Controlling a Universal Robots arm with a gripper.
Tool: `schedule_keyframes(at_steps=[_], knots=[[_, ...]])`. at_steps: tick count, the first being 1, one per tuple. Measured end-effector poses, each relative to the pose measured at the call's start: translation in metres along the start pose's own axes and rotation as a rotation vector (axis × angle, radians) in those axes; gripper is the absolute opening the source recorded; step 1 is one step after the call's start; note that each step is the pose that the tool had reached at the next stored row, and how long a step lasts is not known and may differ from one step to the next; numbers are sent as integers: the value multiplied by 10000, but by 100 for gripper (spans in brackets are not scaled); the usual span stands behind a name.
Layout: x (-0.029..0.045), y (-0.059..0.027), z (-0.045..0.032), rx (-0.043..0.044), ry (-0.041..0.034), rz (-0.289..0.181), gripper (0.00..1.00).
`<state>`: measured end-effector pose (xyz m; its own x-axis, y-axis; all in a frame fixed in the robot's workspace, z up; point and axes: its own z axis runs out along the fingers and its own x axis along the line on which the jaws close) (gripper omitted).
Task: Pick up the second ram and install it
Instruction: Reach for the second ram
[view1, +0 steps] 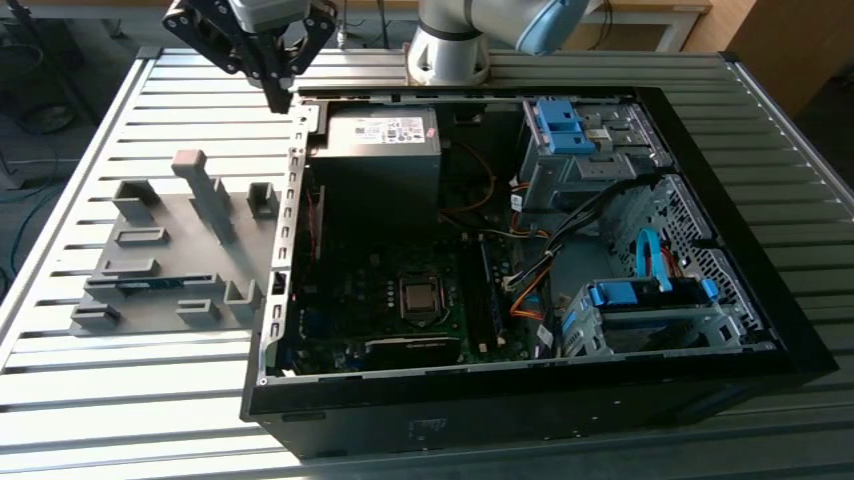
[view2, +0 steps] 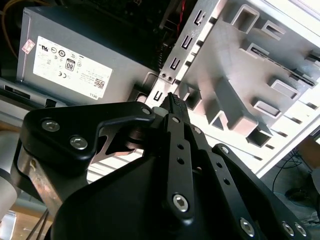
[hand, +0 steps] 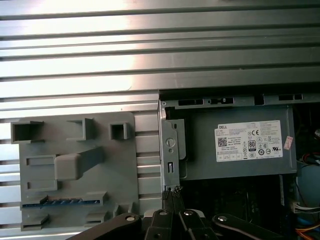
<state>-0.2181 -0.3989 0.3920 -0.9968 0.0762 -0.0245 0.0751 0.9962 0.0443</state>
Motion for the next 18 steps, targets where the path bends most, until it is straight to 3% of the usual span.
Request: schedule_keyframes(at_steps=[18], knots=[[50, -4, -1, 0, 0, 0, 11]])
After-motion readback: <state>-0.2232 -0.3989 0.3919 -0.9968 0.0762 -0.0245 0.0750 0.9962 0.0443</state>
